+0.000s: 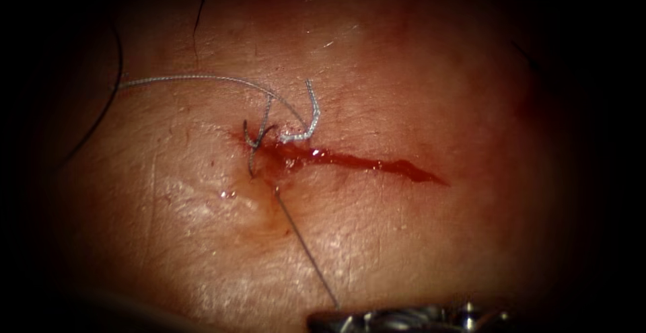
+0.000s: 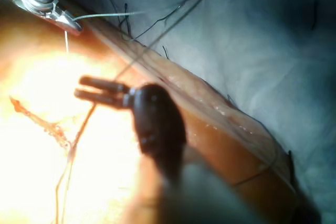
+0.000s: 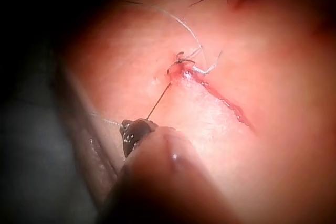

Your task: Wound Closure

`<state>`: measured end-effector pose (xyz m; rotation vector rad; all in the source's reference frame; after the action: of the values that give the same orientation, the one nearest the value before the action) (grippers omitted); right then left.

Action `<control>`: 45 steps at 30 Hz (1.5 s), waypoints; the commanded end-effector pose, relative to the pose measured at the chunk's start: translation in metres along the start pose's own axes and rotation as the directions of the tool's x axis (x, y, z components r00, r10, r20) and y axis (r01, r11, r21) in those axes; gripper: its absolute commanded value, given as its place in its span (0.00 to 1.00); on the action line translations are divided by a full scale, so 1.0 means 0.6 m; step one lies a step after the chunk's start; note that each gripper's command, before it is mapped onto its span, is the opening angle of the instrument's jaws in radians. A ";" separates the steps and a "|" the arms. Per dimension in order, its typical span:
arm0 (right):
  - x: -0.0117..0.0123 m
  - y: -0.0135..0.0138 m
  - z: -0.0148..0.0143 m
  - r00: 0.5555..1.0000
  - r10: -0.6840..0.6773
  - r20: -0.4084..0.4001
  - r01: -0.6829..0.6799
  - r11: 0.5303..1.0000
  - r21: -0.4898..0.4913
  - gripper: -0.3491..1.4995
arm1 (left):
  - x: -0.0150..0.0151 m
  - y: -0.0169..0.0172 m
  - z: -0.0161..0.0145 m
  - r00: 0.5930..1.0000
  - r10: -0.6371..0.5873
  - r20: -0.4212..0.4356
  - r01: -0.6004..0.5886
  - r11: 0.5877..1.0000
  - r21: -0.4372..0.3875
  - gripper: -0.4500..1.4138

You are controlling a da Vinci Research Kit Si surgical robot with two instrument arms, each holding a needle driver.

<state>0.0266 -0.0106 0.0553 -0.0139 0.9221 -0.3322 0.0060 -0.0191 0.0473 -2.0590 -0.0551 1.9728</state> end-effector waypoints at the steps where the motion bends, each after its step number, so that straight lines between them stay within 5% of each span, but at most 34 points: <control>1: 0.0043 -0.0026 -0.0002 1.000 0.003 -0.019 -0.003 1.000 0.012 0.00 | -0.0012 0.0014 -0.0003 1.000 -0.004 0.004 0.004 1.000 -0.004 0.00; 7: 0.0185 -0.0074 -0.0085 0.997 0.016 -0.081 -0.011 0.998 0.063 0.00 | -0.0012 0.0013 -0.0004 1.000 -0.004 0.004 0.004 1.000 -0.005 0.00; 14: 0.0290 -0.0079 -0.0131 0.982 0.049 -0.183 -0.020 0.988 0.153 0.00 | -0.0012 0.0013 -0.0004 1.000 -0.004 0.004 0.004 1.000 -0.005 0.00; 15: 0.0297 -0.0070 -0.0143 0.978 0.051 -0.202 -0.031 0.994 0.101 0.35 | -0.0012 0.0013 -0.0005 1.000 -0.004 0.004 0.004 1.000 -0.005 0.00; 17: 0.0287 -0.0052 -0.0163 0.970 0.059 -0.236 -0.063 0.998 -0.009 0.85 | -0.0012 0.0013 -0.0005 1.000 -0.004 0.004 0.004 1.000 -0.005 0.00; 19: 0.0250 -0.0019 -0.0196 0.961 0.082 -0.265 -0.114 0.987 -0.110 0.98 | -0.0012 0.0013 -0.0005 1.000 -0.004 0.004 0.004 1.000 -0.005 0.00; 21: 0.0213 -0.0001 -0.0221 0.960 0.100 -0.263 -0.135 0.983 -0.120 0.99 | -0.0013 0.0012 -0.0005 1.000 -0.004 0.003 0.004 1.000 -0.006 0.00; 23: 0.0116 0.0035 -0.0258 0.957 0.133 -0.257 -0.174 0.974 -0.144 0.98 | -0.0015 0.0011 -0.0006 1.000 -0.003 0.003 0.003 1.000 -0.007 0.00; 26: 0.0035 0.0072 -0.0237 0.961 0.153 -0.229 -0.194 0.967 -0.167 0.93 | -0.0018 0.0012 -0.0004 1.000 -0.007 0.003 0.007 1.000 -0.006 0.00; 33: -0.0116 0.0186 -0.0045 0.983 0.115 -0.144 -0.147 0.960 -0.237 0.92 | -0.0023 0.0014 -0.0001 1.000 -0.010 0.008 0.010 1.000 -0.007 0.00; 45: -0.0107 0.0195 0.0166 0.990 -0.140 -0.026 0.130 0.962 -0.241 0.91 | -0.0023 0.0014 -0.0001 1.000 -0.010 0.008 0.010 1.000 -0.007 0.00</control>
<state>0.0331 0.0016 0.0643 -0.2976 0.9900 -0.3545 0.0058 -0.0193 0.0479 -2.0556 -0.0689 1.9769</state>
